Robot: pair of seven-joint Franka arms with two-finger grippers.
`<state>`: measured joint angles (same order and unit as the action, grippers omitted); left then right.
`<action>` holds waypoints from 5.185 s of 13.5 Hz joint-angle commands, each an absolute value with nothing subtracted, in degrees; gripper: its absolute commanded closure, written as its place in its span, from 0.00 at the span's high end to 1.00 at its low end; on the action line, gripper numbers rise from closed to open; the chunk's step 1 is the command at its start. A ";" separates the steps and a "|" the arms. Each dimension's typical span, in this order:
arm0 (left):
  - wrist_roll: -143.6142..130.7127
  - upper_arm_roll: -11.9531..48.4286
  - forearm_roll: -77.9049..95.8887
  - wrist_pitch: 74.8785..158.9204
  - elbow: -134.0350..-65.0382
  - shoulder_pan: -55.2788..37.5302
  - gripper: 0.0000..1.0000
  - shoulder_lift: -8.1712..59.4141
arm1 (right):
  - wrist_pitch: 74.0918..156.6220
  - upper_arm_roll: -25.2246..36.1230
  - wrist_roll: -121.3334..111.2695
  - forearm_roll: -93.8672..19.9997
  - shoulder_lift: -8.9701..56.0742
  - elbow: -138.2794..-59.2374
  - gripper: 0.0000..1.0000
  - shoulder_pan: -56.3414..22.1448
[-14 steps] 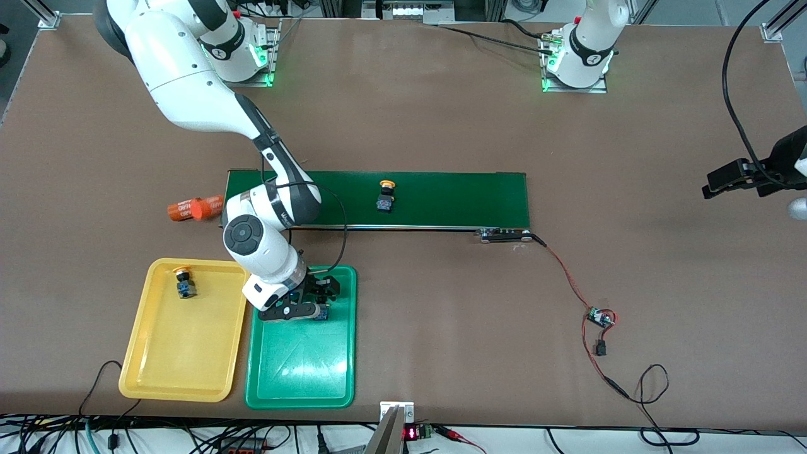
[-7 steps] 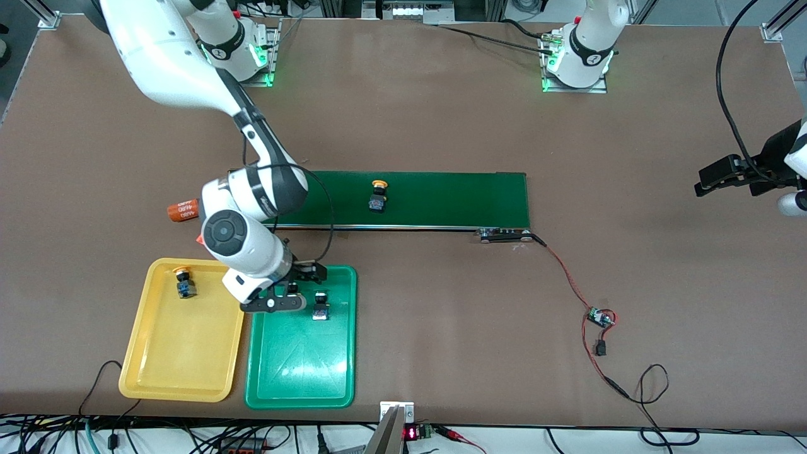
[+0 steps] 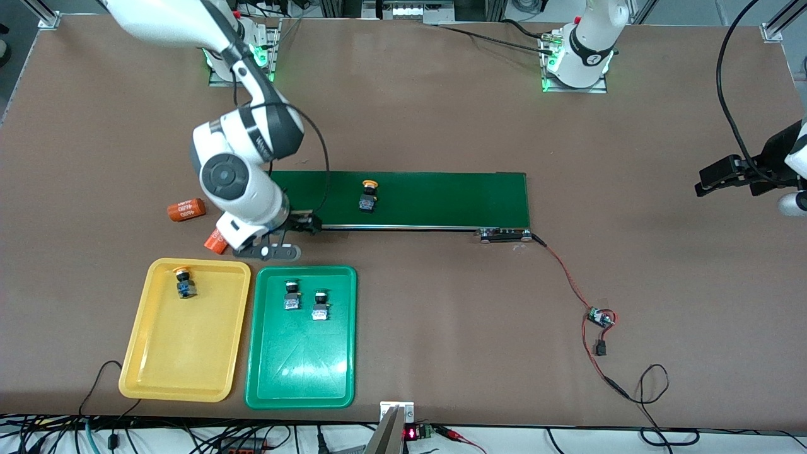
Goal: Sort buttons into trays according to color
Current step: 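Move the right gripper to the belt and grasp the orange-base button, then carry the orange-base button to the yellow tray with the right gripper, then lower the button into the yellow tray and open the right gripper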
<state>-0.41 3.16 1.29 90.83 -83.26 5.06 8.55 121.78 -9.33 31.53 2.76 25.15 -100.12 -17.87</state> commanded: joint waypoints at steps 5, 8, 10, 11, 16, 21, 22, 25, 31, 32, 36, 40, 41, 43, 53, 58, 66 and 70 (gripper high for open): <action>0.00 3.25 0.88 90.79 -84.29 5.54 1.00 7.65 | 135.17 -10.81 42.01 2.64 16.97 -119.26 1.00 -24.69; 0.00 3.25 0.88 90.79 -84.29 5.54 1.00 7.73 | 135.26 -10.81 41.92 2.72 16.35 -119.97 1.00 -24.79; 0.00 3.25 0.88 90.79 -84.29 5.54 1.00 7.73 | 136.84 -10.81 41.92 2.72 16.70 -120.06 1.00 -25.48; 0.00 3.25 0.88 90.79 -84.29 5.54 1.00 7.73 | 137.19 -10.81 41.92 2.72 16.96 -119.97 1.00 -25.58; 0.00 3.16 0.88 90.88 -84.29 5.54 1.00 7.82 | 140.00 -10.72 41.92 2.81 18.89 -119.97 1.00 -25.58; 0.00 3.16 0.79 90.97 -84.29 5.54 1.00 7.82 | 146.85 -10.55 41.75 3.08 23.63 -119.71 0.99 -25.40; 0.00 3.25 0.79 90.88 -84.29 5.54 1.00 7.74 | 147.47 -10.55 41.75 3.34 23.99 -119.62 0.93 -25.40; 0.00 3.34 0.70 90.88 -84.46 5.19 1.00 7.56 | 147.22 -10.46 41.05 3.87 24.00 -119.53 0.43 -24.70; 0.09 3.78 0.70 90.88 -84.46 4.66 1.00 7.38 | 134.69 -10.28 39.20 3.87 21.10 -111.57 0.05 -21.98; 0.00 5.00 0.79 90.97 -84.46 4.83 1.00 7.12 | 129.60 -10.28 37.63 3.87 21.01 -107.88 0.05 -20.75; 0.00 5.27 0.79 91.23 -84.55 5.27 1.00 7.12 | 122.52 -10.28 21.93 3.78 21.80 -100.64 0.05 -12.94; 0.00 5.36 0.79 91.32 -84.55 5.27 1.00 7.21 | 123.31 -10.28 11.89 3.95 27.05 -97.13 0.05 -5.73; 0.00 5.36 0.79 91.41 -84.46 5.27 1.00 7.29 | 123.48 -10.28 9.78 4.56 28.81 -95.99 0.05 -4.32; 0.00 5.36 0.79 92.63 -84.46 5.01 1.00 7.47 | 124.89 -10.28 7.83 5.80 32.24 -93.35 0.05 -2.03; 0.17 5.36 0.70 93.08 -85.08 5.19 1.00 7.56 | 145.08 -9.14 1.58 7.73 45.60 -90.44 0.06 2.90; 0.09 5.36 0.79 93.25 -85.60 5.45 1.00 7.03 | 147.04 -9.14 1.14 7.65 47.11 -90.35 0.34 2.99; -3.68 5.36 0.70 93.25 -86.66 5.54 1.00 5.63 | 144.51 -9.05 0.97 7.91 44.39 -90.35 1.00 3.16; -3.69 5.36 0.70 92.64 -86.92 5.54 1.00 5.45 | 132.93 -9.14 1.05 7.12 37.29 -90.26 1.00 3.69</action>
<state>-3.14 5.12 1.28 92.51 -84.99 5.31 7.23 138.95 -8.66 1.57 7.00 41.89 -89.34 2.83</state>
